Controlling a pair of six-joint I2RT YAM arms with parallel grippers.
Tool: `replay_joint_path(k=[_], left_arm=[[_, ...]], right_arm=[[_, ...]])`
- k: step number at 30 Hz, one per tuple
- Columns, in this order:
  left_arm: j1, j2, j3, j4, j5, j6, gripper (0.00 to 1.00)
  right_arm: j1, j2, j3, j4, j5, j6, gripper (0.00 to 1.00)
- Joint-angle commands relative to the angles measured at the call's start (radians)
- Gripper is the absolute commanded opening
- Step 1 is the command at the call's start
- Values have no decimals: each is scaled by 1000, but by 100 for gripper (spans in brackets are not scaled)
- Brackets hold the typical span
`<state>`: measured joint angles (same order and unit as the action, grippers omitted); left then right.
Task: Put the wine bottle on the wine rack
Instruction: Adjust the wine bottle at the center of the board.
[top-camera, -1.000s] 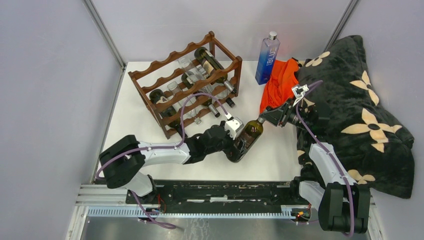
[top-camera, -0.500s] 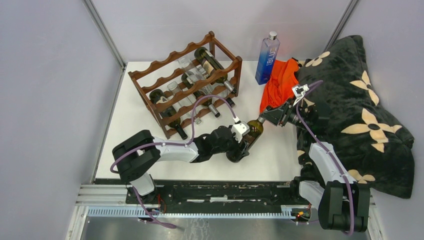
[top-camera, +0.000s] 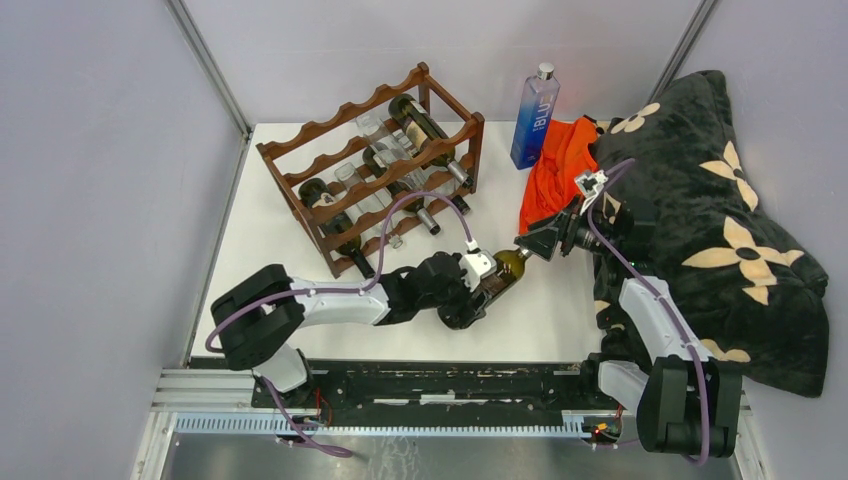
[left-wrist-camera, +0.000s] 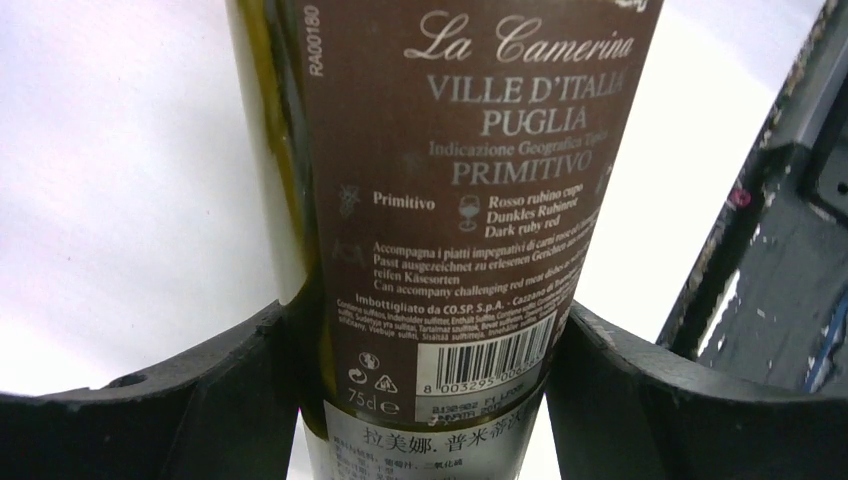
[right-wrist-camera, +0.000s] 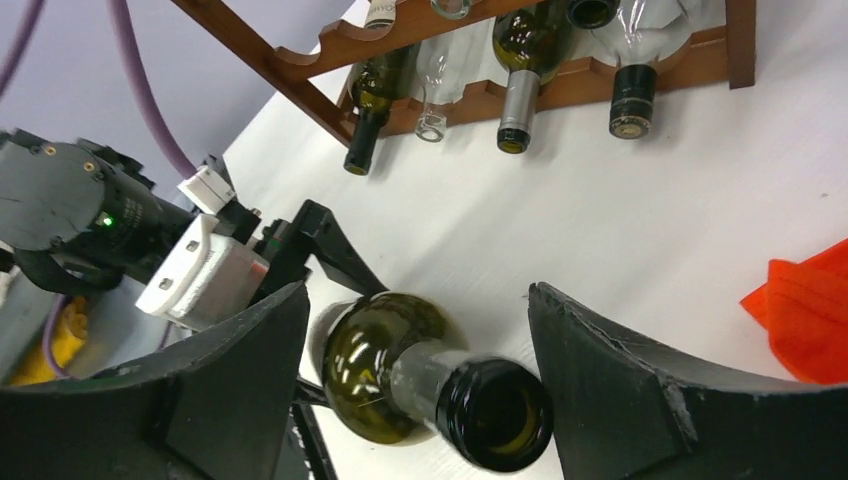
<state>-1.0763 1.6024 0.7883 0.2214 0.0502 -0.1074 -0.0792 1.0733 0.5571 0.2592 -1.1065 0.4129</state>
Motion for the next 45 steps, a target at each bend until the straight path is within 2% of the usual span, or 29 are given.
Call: replay_joint_path(k=[1,13,29,33,36,39,45], left_arm=[[0,-102,15,-13,48,98,2],[0,-211,-13,-192,26,161,2],[0,-240,-9,-323,18,231,2],[0,-236,0,-352,23,239,2],[1,-238,2,-365,30,244,2],[1,-238,2,-376,30,254,2],[-1,-232,14,-397,30,266,2]], right_arm=[[-4,-11,92,-194,-27,-263,87],[-24,32,252,-594,-36,-709,92],[-24,-5,300,-694,-94,-1038,92],[-24,-3,303,-778,-130,-1199,91],[-22,7,303,-871,-149,-1380,91],[-21,13,305,-972,-151,-1572,98],[-14,42,313,-1105,-152,-1778,98]])
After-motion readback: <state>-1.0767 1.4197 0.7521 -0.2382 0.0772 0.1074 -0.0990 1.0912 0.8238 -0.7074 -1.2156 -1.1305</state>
